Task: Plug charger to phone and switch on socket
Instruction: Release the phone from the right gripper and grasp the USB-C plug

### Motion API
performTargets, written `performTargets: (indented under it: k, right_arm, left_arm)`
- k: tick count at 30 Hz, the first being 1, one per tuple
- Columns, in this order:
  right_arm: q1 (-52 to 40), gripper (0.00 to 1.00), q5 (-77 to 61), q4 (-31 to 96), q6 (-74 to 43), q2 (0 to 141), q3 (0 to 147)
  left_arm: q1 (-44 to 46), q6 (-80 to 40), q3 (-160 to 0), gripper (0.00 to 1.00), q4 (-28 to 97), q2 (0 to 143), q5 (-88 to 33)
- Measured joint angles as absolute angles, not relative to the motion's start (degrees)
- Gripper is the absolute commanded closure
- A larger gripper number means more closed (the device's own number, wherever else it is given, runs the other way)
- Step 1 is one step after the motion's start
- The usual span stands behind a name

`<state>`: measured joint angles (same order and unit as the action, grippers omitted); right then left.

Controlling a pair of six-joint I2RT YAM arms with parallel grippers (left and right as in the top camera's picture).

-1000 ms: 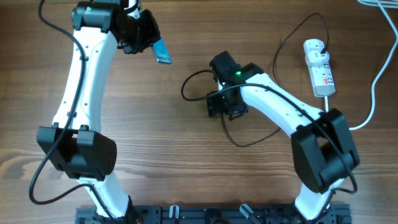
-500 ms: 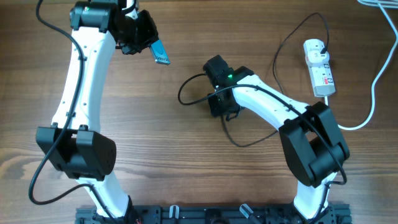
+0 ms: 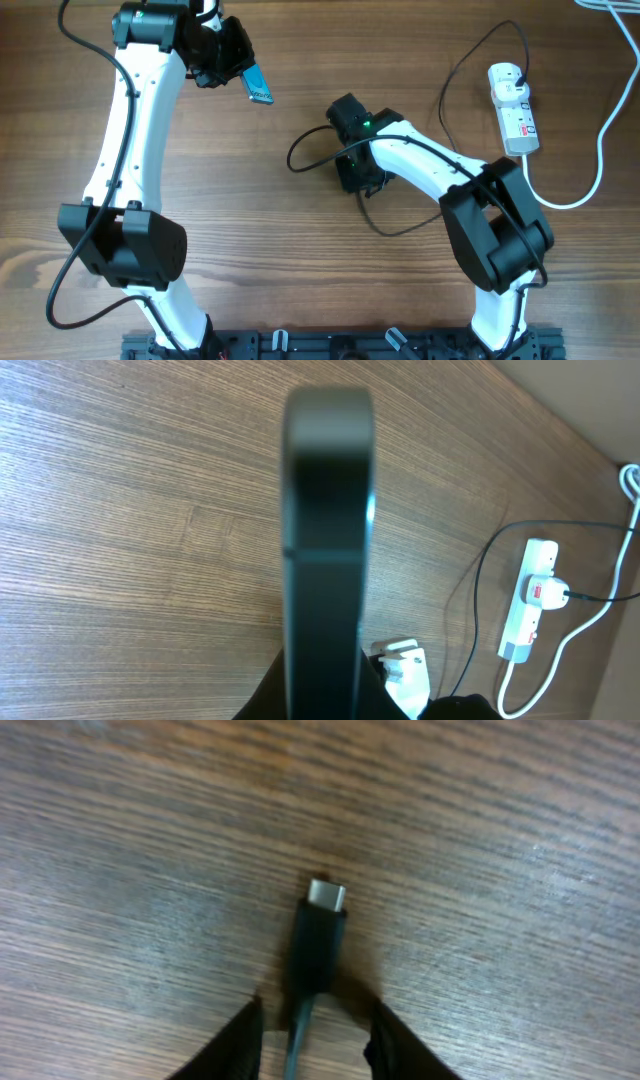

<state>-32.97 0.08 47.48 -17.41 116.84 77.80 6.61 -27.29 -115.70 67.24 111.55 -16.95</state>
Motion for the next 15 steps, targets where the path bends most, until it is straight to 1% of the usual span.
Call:
performTargets:
  k: [4,5,6,10,12,15]
  right_arm:
    - [-33.0,0.80,0.3,47.5,-17.2,116.8,77.8]
    - [-33.0,0.85,0.3,47.5,-17.3,116.8,77.8]
    - [-33.0,0.87,0.3,47.5,-17.2,116.8,77.8]
    - [-33.0,0.89,0.4,47.5,-17.7,116.8,77.8]
    - [-33.0,0.96,0.4,47.6,-17.7,116.8,77.8]
    - [-33.0,0.96,0.4,47.8,-17.9,116.9,77.8]
  left_arm:
    - [6.6,-27.3,-115.7,0.96,67.2,111.5,-17.0]
    - [6.6,-27.3,-115.7,0.96,67.2,111.5,-16.9]
    - [6.6,-27.3,-115.7,0.96,67.2,111.5,-17.0]
    - [6.6,-27.3,-115.7,0.96,67.0,111.5,-17.0]
    - [6.6,-27.3,-115.7,0.96,67.0,111.5,-17.3]
    - [6.6,-27.3,-115.7,0.96,66.8,111.5,-17.7]
